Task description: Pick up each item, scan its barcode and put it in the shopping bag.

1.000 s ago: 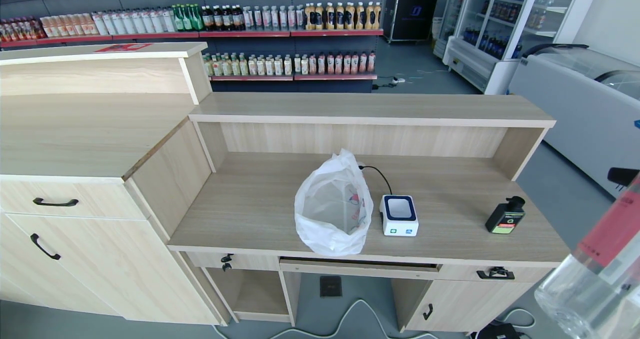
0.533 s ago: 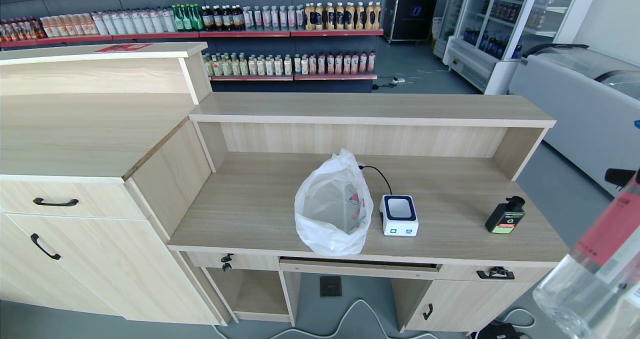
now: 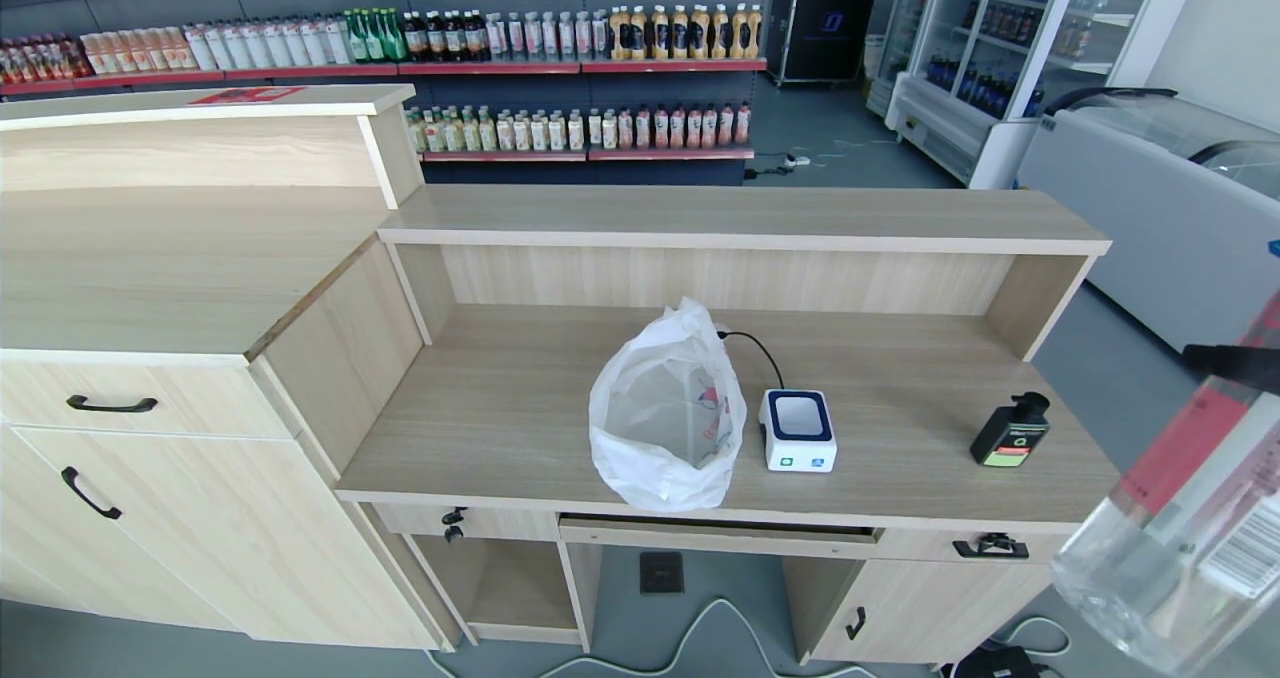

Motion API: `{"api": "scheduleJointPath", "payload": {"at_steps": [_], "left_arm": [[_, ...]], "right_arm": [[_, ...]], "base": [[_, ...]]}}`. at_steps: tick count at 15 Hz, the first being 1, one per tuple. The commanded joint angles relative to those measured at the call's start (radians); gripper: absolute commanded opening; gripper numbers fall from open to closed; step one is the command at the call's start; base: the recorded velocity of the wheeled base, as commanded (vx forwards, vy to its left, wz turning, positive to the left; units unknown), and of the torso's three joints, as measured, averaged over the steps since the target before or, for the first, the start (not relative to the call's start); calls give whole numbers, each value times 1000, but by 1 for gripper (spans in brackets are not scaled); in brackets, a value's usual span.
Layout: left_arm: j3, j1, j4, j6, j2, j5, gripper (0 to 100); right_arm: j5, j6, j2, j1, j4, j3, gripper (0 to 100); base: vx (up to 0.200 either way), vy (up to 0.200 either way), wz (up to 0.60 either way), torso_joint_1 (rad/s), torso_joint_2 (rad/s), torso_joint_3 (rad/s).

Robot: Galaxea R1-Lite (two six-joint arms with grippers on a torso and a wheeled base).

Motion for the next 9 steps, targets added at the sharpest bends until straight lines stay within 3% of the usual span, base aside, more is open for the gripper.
{"api": "scheduleJointPath", "payload": {"at_steps": [1, 3, 6, 8, 9], "left_arm": [[0, 0, 0, 0, 0, 0, 100], [0, 0, 0, 0, 0, 0, 100], [0, 0, 0, 0, 0, 0, 100], [0, 0, 0, 0, 0, 0, 100], [0, 0, 0, 0, 0, 0, 100]], "right_arm": [[1, -225, 126, -225, -6, 36, 0], [-1, -514, 231, -410, -9, 72, 0], [1, -911, 362, -620, -20, 62, 0], [9, -1081, 420, -685, -49, 52, 0], [9, -1104, 432, -693, -56, 46, 0]], "base": [[0, 0, 0, 0, 0, 0], [0, 0, 0, 0, 0, 0], [0, 0, 0, 0, 0, 0], [0, 0, 0, 0, 0, 0], [0, 0, 0, 0, 0, 0]]}}
